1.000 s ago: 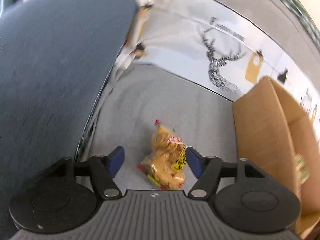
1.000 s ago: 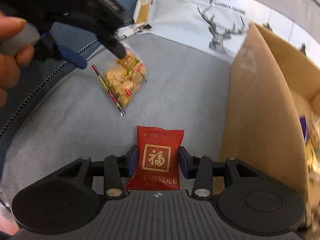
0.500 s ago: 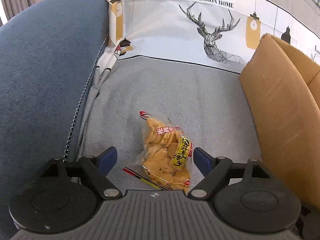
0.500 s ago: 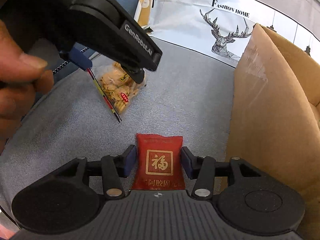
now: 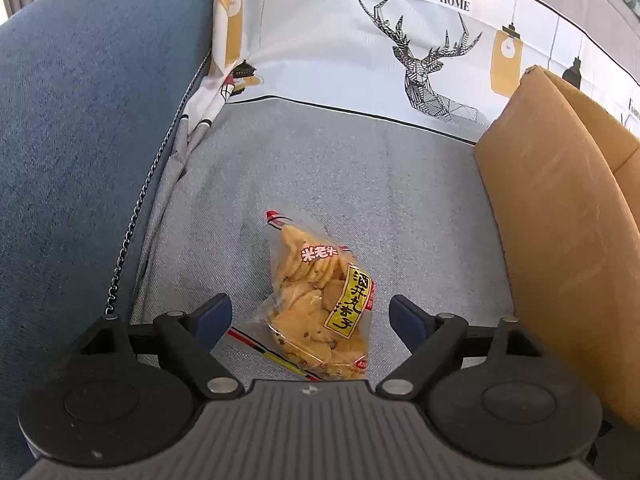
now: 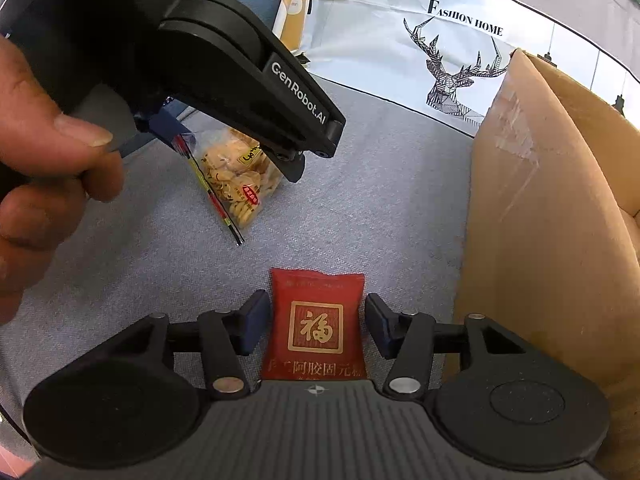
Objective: Organize snacks
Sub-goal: 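Hold the red packet in the right gripper while the left gripper grasps the yellow-labelled cracker bag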
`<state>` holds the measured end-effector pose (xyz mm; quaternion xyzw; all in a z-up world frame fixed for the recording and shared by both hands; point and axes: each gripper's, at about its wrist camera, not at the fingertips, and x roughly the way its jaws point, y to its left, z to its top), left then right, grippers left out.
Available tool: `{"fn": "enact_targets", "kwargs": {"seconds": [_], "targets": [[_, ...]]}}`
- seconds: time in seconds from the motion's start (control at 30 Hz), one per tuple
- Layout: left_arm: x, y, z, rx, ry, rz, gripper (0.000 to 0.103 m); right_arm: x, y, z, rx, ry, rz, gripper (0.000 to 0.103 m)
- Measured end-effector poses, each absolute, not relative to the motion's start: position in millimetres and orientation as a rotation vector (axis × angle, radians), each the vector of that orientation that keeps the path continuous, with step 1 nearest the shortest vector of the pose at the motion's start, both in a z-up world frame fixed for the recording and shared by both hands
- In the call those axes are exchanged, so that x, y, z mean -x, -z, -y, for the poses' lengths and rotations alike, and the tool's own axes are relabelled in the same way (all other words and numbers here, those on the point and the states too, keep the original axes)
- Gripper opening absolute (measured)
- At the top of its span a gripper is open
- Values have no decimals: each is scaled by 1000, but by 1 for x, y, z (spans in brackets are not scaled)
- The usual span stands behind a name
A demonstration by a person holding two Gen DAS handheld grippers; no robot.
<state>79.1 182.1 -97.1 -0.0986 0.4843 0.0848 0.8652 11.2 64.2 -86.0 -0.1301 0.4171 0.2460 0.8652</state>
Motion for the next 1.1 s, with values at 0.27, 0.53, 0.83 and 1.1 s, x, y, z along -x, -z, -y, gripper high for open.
{"fn": "enact_targets", "kwargs": {"seconds": [0.27, 0.53, 0.83, 1.1], "targets": [[-81, 99, -183, 228, -173, -1023, 89, -10, 86, -63, 270, -516, -869, 53], [-82, 102, -183, 234, -172, -1030, 89, -6, 85, -61, 273, -520, -852, 45], [-84, 103, -182, 221, -172, -1032, 89, -4, 84, -61, 266, -521, -847, 44], [-84, 103, -182, 217, -177, -1032, 87, -3, 84, -60, 270, -520, -843, 44]]}}
